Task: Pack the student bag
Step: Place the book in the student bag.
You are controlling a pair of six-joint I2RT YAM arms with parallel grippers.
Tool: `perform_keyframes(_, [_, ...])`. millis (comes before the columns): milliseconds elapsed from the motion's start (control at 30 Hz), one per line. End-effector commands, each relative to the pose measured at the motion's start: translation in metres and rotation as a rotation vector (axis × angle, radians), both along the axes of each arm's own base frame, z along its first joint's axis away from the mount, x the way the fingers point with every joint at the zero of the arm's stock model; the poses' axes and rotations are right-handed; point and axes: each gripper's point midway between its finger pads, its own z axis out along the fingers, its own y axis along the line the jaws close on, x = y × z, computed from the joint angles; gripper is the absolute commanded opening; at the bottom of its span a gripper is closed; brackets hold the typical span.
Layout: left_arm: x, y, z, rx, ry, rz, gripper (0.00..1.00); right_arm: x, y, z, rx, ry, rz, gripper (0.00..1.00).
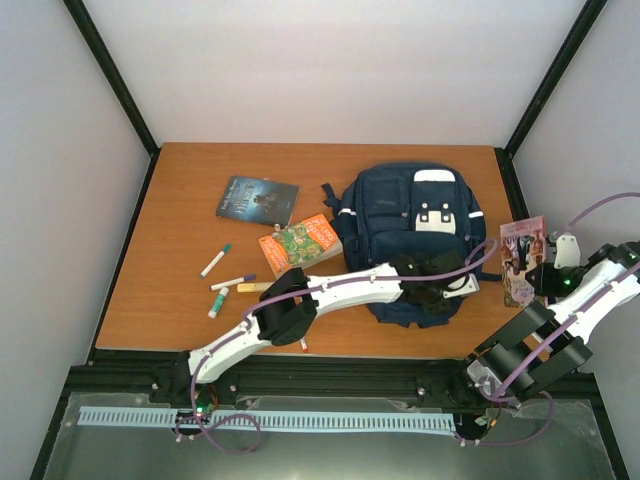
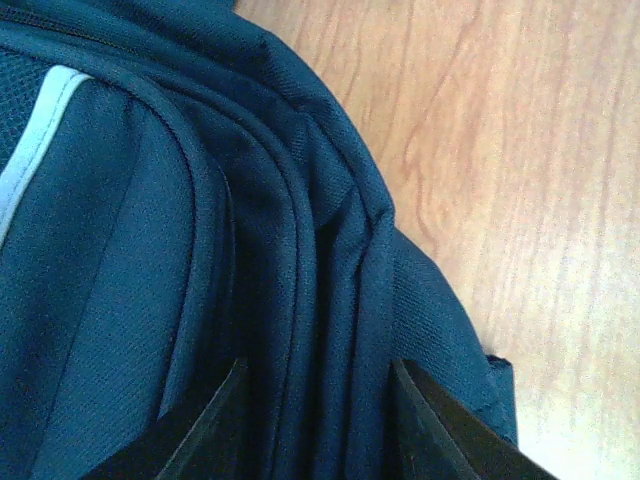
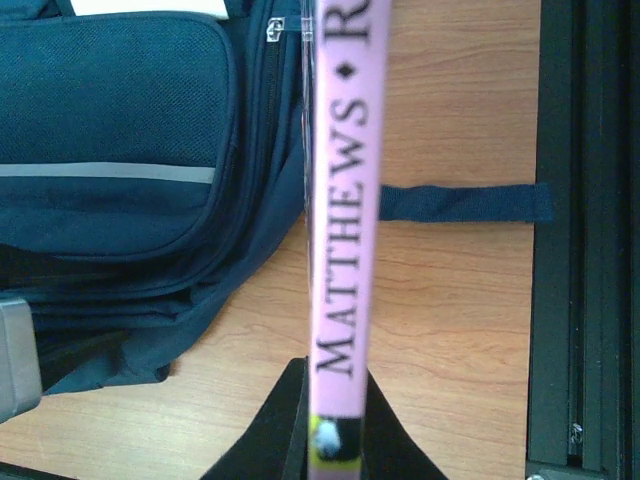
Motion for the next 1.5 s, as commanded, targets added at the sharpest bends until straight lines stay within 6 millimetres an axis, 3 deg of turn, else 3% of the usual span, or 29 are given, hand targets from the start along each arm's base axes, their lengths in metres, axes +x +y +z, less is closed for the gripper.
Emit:
perform_keyframes(0, [0.018,0.001,-0.005,0.049,-0.094,0.052,0.39,-0.002,0.005,0.000,0.002,-0.022,0.015,0.03])
perform_keyframes(33, [0.019,0.001,-0.003,0.045,-0.100,0.059,0.40,-0.002,0.005,-0.001,0.005,-0.021,0.016,0.03])
perform_keyframes(100, [0.024,-0.001,0.000,0.039,-0.117,0.078,0.52,-0.002,0.006,-0.001,0.007,-0.021,0.018,0.03])
perform_keyframes(167, [0.030,0.000,0.001,0.038,-0.142,0.110,0.55,-0.003,0.007,-0.002,0.012,-0.019,0.019,0.03])
perform_keyframes(333, [0.040,0.003,0.000,0.064,-0.182,0.146,0.38,-0.002,0.009,-0.001,0.022,-0.021,0.023,0.03])
perform_keyframes(433, [0.041,0.003,0.009,0.051,-0.187,0.153,0.21,-0.003,0.010,0.000,0.020,-0.025,0.024,0.03])
perform_keyframes(533, [0.043,0.000,0.032,0.003,-0.194,0.171,0.03,-0.003,0.012,0.000,0.025,-0.028,0.023,0.03])
perform_keyframes(567, [0.044,-0.001,0.040,-0.013,-0.197,0.176,0.01,-0.004,0.013,-0.001,0.029,-0.028,0.024,0.03])
perform_keyframes(867, [0.068,0.016,0.140,-0.152,-0.316,0.281,0.01,-0.001,0.023,0.001,0.106,-0.044,0.021,0.03])
perform_keyframes(1100, [0.097,0.044,0.202,-0.258,-0.380,0.419,0.01,0.016,0.023,0.022,0.262,-0.077,-0.017,0.03])
perform_keyframes(1267, [0.120,0.062,0.223,-0.314,-0.386,0.518,0.01,0.027,0.033,0.036,0.446,-0.081,-0.031,0.03])
perform_keyframes(1467, [0.140,0.076,0.229,-0.370,-0.333,0.611,0.01,0.043,0.051,0.048,0.476,-0.085,0.010,0.03])
